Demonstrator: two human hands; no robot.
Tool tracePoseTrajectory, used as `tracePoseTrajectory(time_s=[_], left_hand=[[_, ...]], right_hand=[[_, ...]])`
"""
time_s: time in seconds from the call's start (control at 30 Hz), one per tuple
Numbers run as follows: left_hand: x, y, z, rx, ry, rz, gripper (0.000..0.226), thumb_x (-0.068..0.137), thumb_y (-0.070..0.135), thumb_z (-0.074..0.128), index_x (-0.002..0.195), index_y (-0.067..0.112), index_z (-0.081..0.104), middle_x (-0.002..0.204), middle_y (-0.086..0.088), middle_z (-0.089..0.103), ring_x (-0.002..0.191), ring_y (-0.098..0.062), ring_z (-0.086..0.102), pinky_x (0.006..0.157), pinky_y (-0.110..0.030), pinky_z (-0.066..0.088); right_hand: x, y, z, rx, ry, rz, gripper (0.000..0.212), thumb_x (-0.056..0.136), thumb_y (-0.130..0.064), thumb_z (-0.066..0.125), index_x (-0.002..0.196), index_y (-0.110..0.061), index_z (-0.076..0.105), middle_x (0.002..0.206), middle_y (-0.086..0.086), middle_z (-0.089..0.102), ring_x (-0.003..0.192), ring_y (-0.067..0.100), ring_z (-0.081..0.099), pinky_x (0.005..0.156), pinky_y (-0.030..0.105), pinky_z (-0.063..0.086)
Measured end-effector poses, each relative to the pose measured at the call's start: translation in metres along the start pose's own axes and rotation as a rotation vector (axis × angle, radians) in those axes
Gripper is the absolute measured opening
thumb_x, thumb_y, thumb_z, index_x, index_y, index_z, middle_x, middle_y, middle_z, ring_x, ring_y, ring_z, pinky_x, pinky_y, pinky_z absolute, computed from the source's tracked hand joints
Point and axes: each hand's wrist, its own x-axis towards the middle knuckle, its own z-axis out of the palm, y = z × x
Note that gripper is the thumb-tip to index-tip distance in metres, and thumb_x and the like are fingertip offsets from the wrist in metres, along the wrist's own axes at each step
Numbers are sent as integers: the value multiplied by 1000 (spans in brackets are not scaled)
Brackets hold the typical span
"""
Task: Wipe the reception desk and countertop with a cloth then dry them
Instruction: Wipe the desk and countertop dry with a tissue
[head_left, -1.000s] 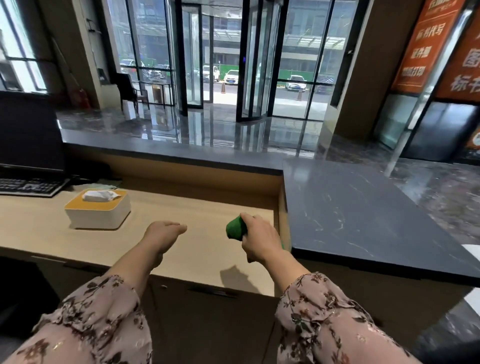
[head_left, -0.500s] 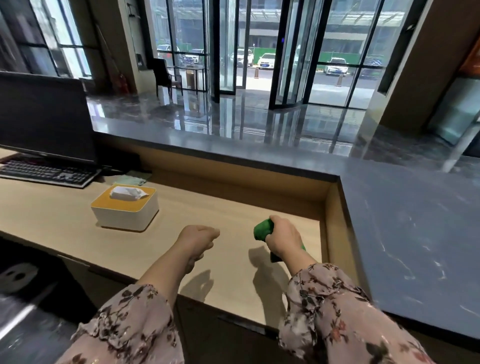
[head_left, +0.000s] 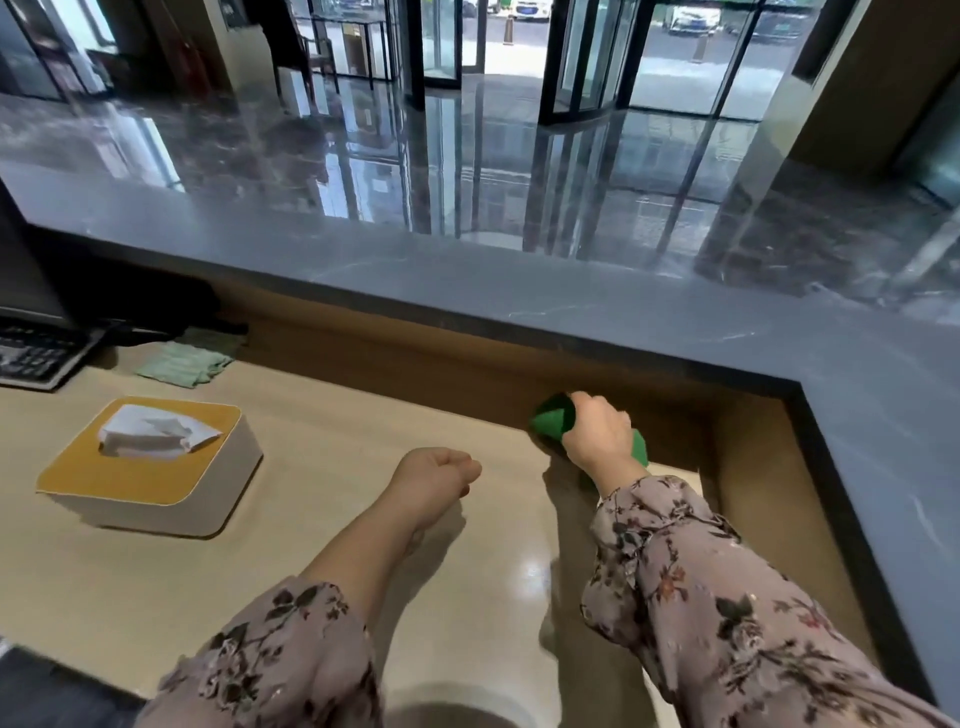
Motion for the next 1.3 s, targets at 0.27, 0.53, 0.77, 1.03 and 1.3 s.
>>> tracePoseTrajectory(time_s=[0.27, 0.53, 0.77, 1.03, 1.3], left_hand=[[38, 2, -6, -7, -54, -49, 19, 90, 12, 63, 107, 7, 68, 90, -8, 65, 76, -13, 60, 45, -10, 43], [50, 7, -40, 5, -89, -19, 25, 90, 14, 63, 114, 6, 65, 94, -10, 68, 73, -11, 61, 43, -8, 41], [43, 16, -103, 26, -162, 55, 30, 87, 17, 66, 116, 9, 64, 97, -8, 69, 82, -11, 64, 67, -20, 47], [27, -1, -246, 78, -41, 120, 32, 86, 14, 66, 118, 8, 64, 94, -7, 70, 81, -11, 66, 68, -20, 49], [35, -27, -368, 161, 236, 138, 32, 83, 2, 68, 114, 0, 63, 94, -16, 63, 68, -20, 60, 55, -19, 55]], right_hand=[[57, 1, 30, -18, -272, 95, 43, 94, -12, 49, 137, -14, 46, 130, 13, 54, 118, 31, 53, 100, 40, 44], [55, -12, 34, -33, -288, 133, 65, 92, -5, 43, 152, -20, 22, 146, 13, 41, 129, 34, 45, 106, 41, 41], [6, -90, 44, 170, -218, 107, 52, 91, -9, 48, 142, -18, 44, 143, 7, 48, 130, 28, 46, 105, 37, 41], [-60, -241, 69, 459, -316, -131, 45, 89, -17, 59, 134, -19, 54, 130, 6, 60, 118, 20, 57, 103, 34, 43], [-85, -364, 81, 311, -141, -342, 62, 84, -40, 64, 139, -18, 45, 136, 6, 52, 126, 26, 43, 102, 35, 39]])
